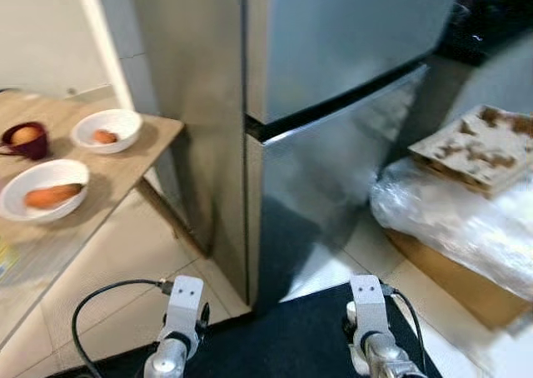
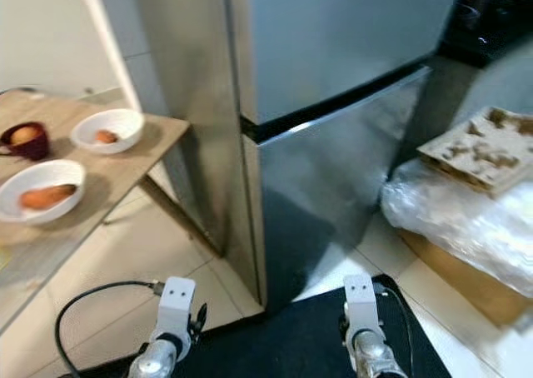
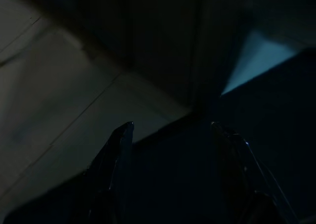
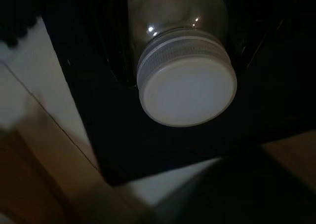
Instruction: Restocking fridge
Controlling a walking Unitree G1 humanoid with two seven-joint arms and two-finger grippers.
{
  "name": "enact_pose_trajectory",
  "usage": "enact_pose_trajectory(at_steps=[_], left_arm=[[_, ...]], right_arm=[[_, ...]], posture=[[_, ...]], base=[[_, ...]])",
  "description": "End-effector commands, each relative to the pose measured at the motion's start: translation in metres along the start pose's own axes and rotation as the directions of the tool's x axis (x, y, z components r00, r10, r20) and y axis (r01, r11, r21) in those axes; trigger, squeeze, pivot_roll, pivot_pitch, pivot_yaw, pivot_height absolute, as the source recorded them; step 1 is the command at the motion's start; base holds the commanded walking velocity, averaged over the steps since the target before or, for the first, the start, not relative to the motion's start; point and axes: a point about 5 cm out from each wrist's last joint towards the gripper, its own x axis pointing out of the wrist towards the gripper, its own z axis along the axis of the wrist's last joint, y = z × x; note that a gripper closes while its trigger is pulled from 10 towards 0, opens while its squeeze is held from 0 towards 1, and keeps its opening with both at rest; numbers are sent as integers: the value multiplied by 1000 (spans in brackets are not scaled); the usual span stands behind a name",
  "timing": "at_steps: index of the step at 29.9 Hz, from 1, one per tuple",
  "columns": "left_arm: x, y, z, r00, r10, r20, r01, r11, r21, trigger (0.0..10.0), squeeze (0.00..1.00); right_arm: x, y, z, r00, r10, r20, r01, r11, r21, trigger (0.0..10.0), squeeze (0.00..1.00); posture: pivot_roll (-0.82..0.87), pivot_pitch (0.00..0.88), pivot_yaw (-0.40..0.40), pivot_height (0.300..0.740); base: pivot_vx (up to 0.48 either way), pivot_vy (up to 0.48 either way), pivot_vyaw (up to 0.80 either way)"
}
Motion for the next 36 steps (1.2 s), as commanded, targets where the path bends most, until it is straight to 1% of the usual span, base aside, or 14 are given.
enact_pose_trajectory(at_steps=[1,11,16,26,29,36], left_arm=[[0,2,-1,1000,-2,-3,2,1000,5,10000,0],[0,2,0,1000,-2,-1,2,1000,5,10000,0],[0,2,-1,1000,-3,-2,3,1000,3,10000,0],[-1,1,-3,1000,-2,-5,2,1000,2,10000,0],[-2,2,-4,1000,3,-13,-3,1000,-10,10000,0],[0,3,-2,1000,3,-16,-3,1000,-18,10000,0]], right_arm=[[0,-2,-3,1000,-5,-9,5,1000,-8,10000,0],[0,-2,-1,1000,-4,-6,4,1000,-7,10000,0],[0,0,-2,1000,7,-6,-7,1000,-20,10000,0],[-1,1,-3,1000,11,-4,-11,1000,-18,10000,0],[-1,1,-3,1000,10,-3,-10,1000,-16,10000,0],[-1,1,-3,1000,8,-2,-8,1000,-13,10000,0]], posture=[[-103,2,4,740],[-104,1,3,740],[-103,6,1,740],[-101,17,2,740],[-102,19,3,740],[-102,23,5,740]], base=[[0,0,-800],[0,0,-800],[0,0,0],[0,0,0],[0,0,0],[0,480,0]])
